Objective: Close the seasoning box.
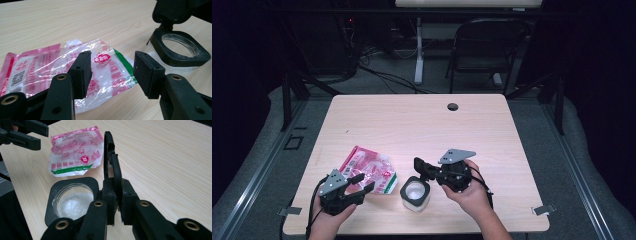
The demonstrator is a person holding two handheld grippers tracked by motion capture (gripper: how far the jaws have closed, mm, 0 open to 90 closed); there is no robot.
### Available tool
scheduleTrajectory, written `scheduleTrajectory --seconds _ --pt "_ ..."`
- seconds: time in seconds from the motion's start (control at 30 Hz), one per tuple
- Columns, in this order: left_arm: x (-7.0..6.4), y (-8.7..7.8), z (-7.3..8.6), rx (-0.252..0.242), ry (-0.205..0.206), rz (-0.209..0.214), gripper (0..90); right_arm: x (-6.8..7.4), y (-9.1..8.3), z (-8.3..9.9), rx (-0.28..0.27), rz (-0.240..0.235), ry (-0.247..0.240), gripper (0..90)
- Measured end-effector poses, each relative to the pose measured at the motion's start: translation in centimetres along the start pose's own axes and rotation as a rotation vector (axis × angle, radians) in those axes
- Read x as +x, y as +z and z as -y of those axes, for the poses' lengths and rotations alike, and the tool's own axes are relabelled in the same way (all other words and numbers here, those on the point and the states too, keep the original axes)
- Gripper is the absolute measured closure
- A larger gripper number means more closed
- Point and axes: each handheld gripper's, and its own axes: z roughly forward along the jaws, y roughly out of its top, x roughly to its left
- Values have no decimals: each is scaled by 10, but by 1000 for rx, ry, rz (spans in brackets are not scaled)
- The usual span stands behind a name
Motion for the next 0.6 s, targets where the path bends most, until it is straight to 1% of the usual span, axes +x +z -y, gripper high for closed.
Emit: scheduleTrajectory --seconds 0.07,0.13,0.37,0.43,0.6 --pt "2 0 1 -5 -1 -6 486 1 -1 0 -4 -3 0 843" --pt "4 -1 1 4 -2 -8 486 2 -2 -1 -9 -10 0 835" --pt "8 -1 1 -6 -6 -20 487 6 -3 -2 -16 -25 -7 812" --pt "9 0 1 -9 -14 -21 487 7 -4 -2 -15 -32 -9 804" --pt "12 1 0 5 -8 -22 486 10 -4 -2 -19 -40 -15 781"
